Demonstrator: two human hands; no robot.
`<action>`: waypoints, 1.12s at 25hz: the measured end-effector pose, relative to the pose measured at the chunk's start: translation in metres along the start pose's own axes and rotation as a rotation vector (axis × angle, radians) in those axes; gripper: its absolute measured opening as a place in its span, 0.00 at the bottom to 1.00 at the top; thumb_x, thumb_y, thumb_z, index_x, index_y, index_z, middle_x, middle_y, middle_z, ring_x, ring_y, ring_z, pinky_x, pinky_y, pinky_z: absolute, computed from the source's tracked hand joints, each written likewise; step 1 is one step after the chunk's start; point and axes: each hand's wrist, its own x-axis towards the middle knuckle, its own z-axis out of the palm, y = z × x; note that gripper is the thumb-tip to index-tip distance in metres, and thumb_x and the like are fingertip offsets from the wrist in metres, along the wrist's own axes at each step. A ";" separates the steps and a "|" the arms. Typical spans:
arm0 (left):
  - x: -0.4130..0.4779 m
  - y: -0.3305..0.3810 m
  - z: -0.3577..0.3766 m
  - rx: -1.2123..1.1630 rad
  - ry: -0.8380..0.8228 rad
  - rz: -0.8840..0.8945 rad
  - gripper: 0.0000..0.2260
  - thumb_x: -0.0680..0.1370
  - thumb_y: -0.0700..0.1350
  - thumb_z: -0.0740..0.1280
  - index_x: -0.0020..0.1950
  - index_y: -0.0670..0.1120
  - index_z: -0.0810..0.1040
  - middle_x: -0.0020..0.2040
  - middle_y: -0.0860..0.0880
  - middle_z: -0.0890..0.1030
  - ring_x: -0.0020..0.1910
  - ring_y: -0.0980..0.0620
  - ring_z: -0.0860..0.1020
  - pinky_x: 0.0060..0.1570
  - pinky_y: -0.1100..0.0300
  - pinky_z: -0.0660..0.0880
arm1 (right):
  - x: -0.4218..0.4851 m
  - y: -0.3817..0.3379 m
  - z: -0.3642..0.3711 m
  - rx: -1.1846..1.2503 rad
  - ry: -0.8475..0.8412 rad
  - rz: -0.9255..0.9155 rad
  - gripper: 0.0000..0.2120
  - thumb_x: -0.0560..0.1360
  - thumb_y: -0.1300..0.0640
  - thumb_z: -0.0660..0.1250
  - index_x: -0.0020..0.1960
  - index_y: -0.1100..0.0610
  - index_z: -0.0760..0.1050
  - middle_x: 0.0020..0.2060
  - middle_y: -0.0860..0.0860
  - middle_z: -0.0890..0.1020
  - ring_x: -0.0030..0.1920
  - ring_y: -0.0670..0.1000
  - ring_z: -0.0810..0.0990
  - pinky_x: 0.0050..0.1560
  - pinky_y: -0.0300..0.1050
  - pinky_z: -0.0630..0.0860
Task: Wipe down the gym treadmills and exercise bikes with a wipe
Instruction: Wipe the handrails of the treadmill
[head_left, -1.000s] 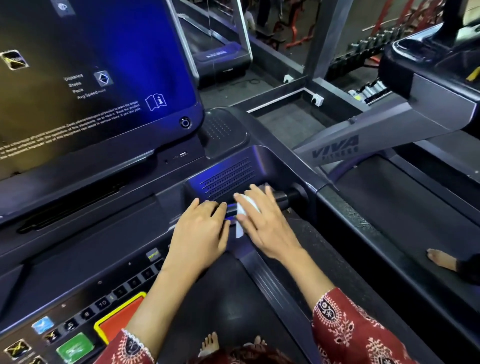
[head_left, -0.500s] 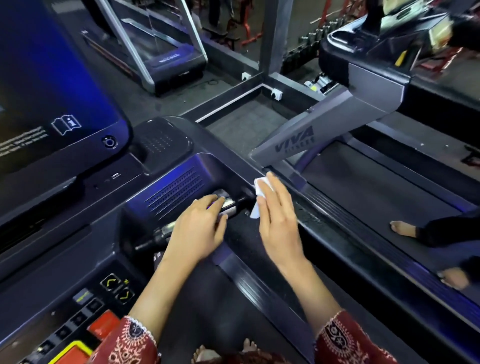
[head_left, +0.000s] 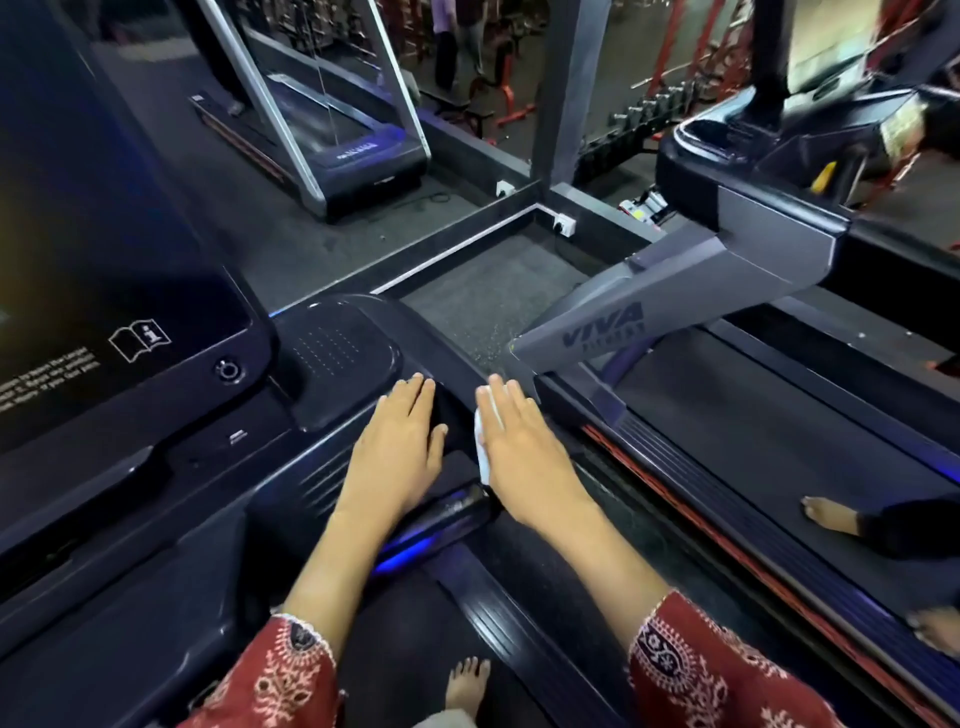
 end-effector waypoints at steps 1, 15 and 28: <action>0.005 -0.004 0.002 -0.019 -0.025 -0.027 0.24 0.76 0.40 0.68 0.70 0.34 0.68 0.70 0.36 0.69 0.69 0.37 0.68 0.68 0.45 0.64 | 0.007 -0.004 0.001 0.012 0.003 -0.023 0.27 0.77 0.61 0.65 0.72 0.67 0.62 0.72 0.63 0.64 0.72 0.61 0.65 0.69 0.51 0.65; 0.026 -0.017 0.016 0.017 -0.016 0.226 0.22 0.75 0.46 0.59 0.63 0.34 0.75 0.64 0.38 0.76 0.62 0.39 0.76 0.62 0.44 0.63 | 0.009 0.003 -0.026 -0.001 -0.312 0.222 0.22 0.83 0.56 0.52 0.74 0.67 0.58 0.72 0.62 0.63 0.66 0.61 0.70 0.65 0.52 0.68; 0.007 0.035 0.026 -0.192 -0.170 0.485 0.26 0.82 0.55 0.49 0.66 0.38 0.74 0.68 0.42 0.73 0.68 0.43 0.70 0.71 0.55 0.56 | -0.102 0.041 -0.060 -0.115 -0.483 0.373 0.16 0.78 0.65 0.55 0.65 0.62 0.69 0.63 0.60 0.71 0.59 0.60 0.73 0.58 0.51 0.71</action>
